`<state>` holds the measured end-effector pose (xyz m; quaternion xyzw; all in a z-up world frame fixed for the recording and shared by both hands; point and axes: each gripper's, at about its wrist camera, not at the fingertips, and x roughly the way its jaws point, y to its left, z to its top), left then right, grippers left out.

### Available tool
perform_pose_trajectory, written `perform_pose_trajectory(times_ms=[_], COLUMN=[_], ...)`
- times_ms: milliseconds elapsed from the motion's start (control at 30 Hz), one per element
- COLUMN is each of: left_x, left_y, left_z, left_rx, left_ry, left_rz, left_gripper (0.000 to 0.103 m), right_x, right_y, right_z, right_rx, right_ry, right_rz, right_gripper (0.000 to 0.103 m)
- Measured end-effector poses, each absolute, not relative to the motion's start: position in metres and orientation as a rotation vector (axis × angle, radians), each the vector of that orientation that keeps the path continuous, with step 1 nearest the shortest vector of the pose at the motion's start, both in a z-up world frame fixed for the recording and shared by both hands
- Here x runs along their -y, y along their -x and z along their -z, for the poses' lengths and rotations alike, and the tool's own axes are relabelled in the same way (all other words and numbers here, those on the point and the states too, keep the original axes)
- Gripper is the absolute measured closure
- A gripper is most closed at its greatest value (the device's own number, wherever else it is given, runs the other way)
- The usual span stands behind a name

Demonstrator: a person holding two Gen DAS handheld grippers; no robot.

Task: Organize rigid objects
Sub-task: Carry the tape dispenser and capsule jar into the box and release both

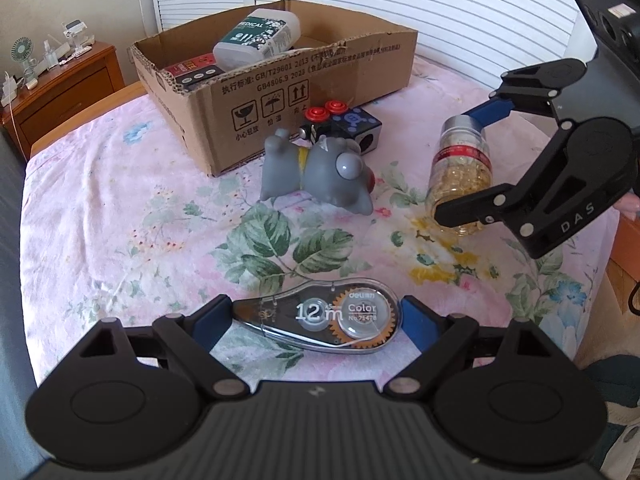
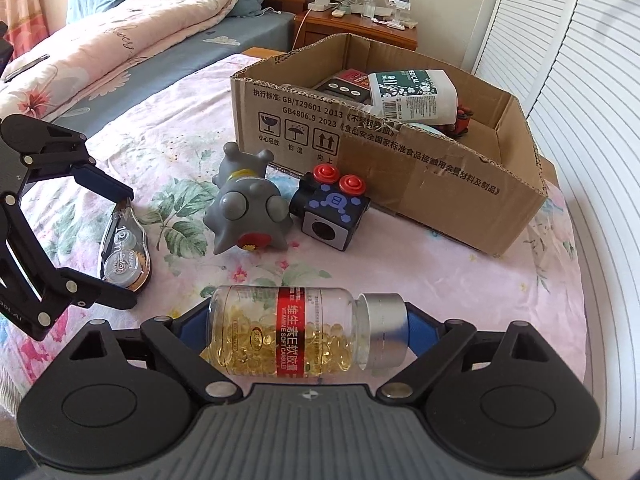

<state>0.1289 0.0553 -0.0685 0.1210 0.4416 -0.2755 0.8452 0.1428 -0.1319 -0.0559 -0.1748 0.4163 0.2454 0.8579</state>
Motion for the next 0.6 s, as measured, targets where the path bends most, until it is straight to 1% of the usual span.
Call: perform_pose_trajectory(times_ms=[333,600], left_x=[-0.055,-0.054], left_y=[-0.126,-0.129], left_z=[0.046,0.022], left_rx=[-0.923,-0.891], left_ry=[-0.252,-0.248], left_rz=[0.557,0.542], left_gripper=[0.014,0.014], right_x=[0.152,0.166], right_y=[-0.148,-0.175], right_z=[0.026,-0.016], right_rx=[-0.871,-0.796], right_ry=[0.370,0.367], right_rz=[-0.530,-0.509], right_gripper=[0.007,0.007])
